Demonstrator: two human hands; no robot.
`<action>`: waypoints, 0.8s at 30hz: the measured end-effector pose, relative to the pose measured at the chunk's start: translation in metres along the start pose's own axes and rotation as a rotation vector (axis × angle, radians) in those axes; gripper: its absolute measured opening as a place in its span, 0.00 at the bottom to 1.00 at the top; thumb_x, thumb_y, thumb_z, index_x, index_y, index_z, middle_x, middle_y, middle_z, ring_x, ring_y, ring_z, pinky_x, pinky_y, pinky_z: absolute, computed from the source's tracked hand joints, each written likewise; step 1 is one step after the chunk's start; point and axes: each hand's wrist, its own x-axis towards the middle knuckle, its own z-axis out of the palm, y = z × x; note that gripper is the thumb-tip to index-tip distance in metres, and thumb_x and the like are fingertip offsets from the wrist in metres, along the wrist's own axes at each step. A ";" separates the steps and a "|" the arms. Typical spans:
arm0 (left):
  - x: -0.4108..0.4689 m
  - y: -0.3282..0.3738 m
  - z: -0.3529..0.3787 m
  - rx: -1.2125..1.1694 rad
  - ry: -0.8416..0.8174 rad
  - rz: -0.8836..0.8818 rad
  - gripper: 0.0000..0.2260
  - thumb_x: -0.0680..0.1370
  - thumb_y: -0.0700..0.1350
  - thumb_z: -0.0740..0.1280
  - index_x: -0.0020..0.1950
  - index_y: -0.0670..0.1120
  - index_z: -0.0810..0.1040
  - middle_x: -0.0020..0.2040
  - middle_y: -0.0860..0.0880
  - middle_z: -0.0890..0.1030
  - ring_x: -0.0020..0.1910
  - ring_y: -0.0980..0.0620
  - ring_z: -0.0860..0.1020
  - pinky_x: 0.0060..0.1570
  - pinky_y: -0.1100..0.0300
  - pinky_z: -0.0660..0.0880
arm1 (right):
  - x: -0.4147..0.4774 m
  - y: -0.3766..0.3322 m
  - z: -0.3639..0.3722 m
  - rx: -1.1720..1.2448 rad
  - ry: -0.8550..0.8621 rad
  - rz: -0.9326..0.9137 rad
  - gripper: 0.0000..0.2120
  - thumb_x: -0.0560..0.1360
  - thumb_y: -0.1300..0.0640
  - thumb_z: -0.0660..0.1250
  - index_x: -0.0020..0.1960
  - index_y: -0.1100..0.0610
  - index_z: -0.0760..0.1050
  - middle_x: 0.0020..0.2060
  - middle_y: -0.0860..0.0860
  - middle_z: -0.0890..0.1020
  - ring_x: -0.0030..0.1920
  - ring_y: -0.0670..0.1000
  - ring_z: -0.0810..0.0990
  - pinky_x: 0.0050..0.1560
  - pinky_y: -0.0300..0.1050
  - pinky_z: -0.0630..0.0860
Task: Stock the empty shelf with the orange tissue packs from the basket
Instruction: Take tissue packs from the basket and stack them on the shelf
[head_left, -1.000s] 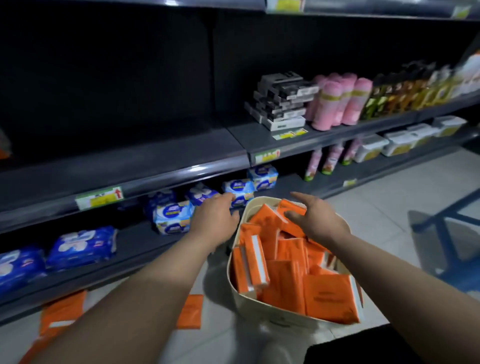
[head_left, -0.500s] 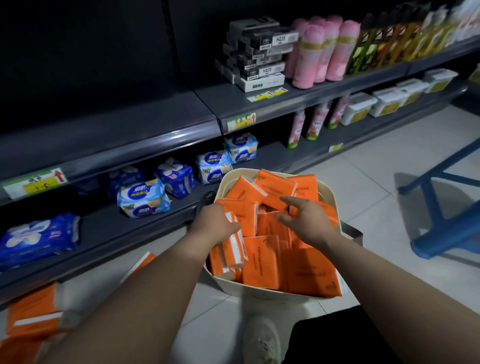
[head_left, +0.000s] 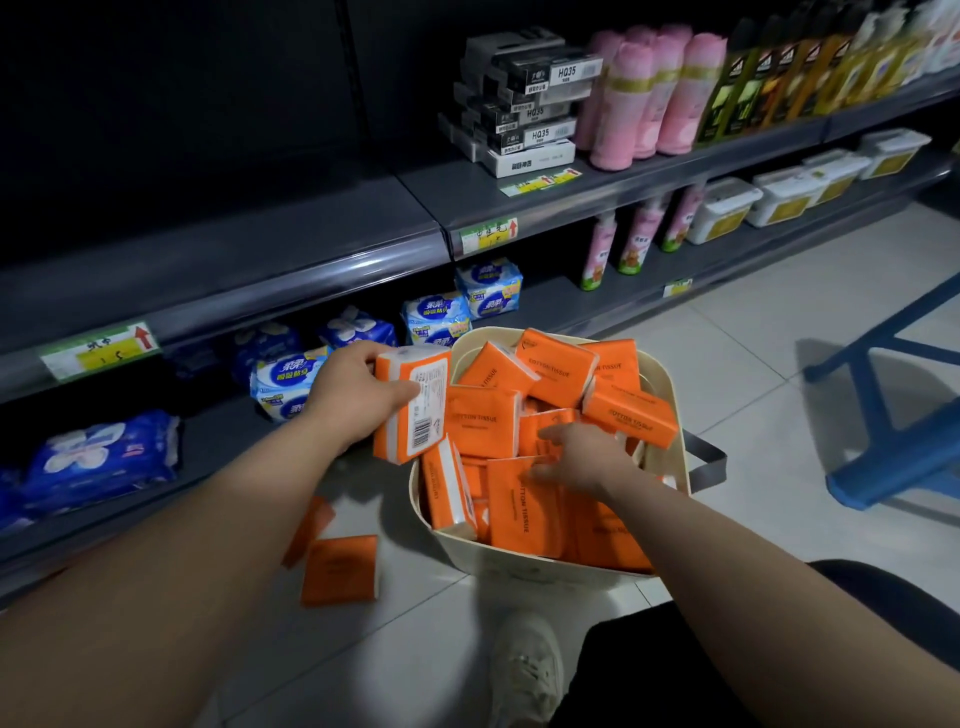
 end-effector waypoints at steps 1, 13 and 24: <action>-0.001 -0.003 -0.003 0.008 0.007 0.006 0.19 0.68 0.42 0.76 0.57 0.52 0.76 0.44 0.56 0.78 0.40 0.58 0.78 0.39 0.61 0.75 | 0.002 0.000 0.002 -0.030 -0.020 0.013 0.21 0.69 0.43 0.70 0.59 0.48 0.75 0.57 0.50 0.79 0.55 0.53 0.79 0.55 0.50 0.76; -0.009 -0.016 -0.049 -0.193 -0.074 -0.055 0.18 0.72 0.29 0.67 0.52 0.51 0.75 0.46 0.44 0.79 0.38 0.46 0.82 0.38 0.49 0.80 | 0.000 -0.039 -0.038 0.300 0.177 -0.062 0.12 0.65 0.55 0.75 0.44 0.52 0.75 0.33 0.46 0.75 0.36 0.48 0.75 0.33 0.40 0.67; -0.042 -0.017 -0.164 -0.188 0.166 0.115 0.08 0.73 0.35 0.70 0.47 0.48 0.78 0.44 0.50 0.78 0.35 0.56 0.74 0.34 0.68 0.75 | -0.039 -0.167 -0.114 0.333 0.410 -0.264 0.13 0.65 0.55 0.75 0.37 0.63 0.74 0.30 0.54 0.74 0.35 0.52 0.72 0.33 0.44 0.67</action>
